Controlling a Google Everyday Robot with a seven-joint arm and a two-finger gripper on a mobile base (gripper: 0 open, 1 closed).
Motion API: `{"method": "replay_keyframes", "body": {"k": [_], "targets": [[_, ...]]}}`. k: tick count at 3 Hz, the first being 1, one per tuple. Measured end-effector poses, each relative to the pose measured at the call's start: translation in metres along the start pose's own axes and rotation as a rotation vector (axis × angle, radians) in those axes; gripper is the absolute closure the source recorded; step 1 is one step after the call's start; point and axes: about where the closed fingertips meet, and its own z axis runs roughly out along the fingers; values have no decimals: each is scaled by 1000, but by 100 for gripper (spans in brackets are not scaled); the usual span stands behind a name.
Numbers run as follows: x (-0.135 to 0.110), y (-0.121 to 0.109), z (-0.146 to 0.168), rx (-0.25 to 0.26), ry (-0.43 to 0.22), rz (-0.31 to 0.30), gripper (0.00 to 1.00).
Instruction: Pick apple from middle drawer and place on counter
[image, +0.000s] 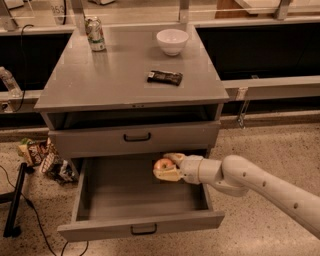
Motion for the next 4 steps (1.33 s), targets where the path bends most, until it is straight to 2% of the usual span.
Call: {"method": "replay_keyframes", "body": {"k": [1,2,3,4], "targets": [[-44,-2,-22,-47,-24,-42,100],[-53,3,-25,-70,-27,-56,100],[-65,0,-35,-62,-63,-52,100],[-93,-7,-70,-43,-93,-86,100]]}}
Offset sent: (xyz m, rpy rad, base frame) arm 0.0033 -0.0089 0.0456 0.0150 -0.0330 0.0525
